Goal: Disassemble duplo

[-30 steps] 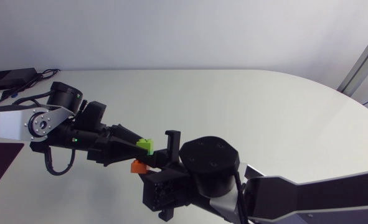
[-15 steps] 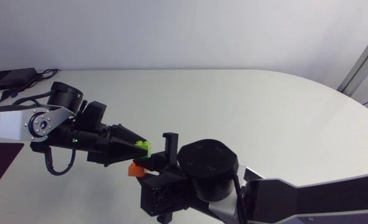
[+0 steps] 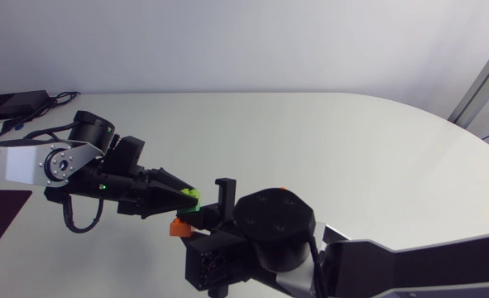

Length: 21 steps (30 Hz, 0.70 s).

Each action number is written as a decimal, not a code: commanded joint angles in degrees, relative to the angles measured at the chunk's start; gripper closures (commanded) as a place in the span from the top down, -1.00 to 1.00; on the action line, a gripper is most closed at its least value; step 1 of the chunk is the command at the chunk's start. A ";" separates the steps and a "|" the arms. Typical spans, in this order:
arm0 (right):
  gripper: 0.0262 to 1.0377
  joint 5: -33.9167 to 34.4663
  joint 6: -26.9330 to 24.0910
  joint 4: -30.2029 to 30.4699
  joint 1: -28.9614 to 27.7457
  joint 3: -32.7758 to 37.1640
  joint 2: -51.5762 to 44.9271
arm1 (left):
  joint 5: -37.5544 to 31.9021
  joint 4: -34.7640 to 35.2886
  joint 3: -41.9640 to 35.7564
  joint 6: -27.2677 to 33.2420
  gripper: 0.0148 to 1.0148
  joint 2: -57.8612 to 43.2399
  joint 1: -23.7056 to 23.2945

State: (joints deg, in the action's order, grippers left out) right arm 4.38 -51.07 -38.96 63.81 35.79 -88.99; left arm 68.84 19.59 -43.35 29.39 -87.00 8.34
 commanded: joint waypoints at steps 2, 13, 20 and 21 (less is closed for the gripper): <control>-0.64 0.45 -1.75 -0.77 0.52 -0.63 -0.31 | 0.07 0.62 -1.21 1.81 -0.04 -1.33 0.36; -0.64 1.51 -2.63 -1.03 0.52 -1.25 0.66 | -0.02 0.53 -1.38 2.25 -0.39 -1.59 0.36; -0.64 1.95 -3.07 -1.03 0.52 -1.60 1.01 | -0.02 0.36 -1.56 2.25 -0.52 -1.77 0.27; -0.64 2.03 -3.07 -1.03 0.52 -1.69 1.01 | -0.02 0.36 -1.73 2.25 -0.52 -2.03 0.10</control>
State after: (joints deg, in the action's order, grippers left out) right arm 5.63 -52.38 -38.79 63.83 35.24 -88.99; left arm 69.69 19.70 -43.83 30.44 -87.18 8.64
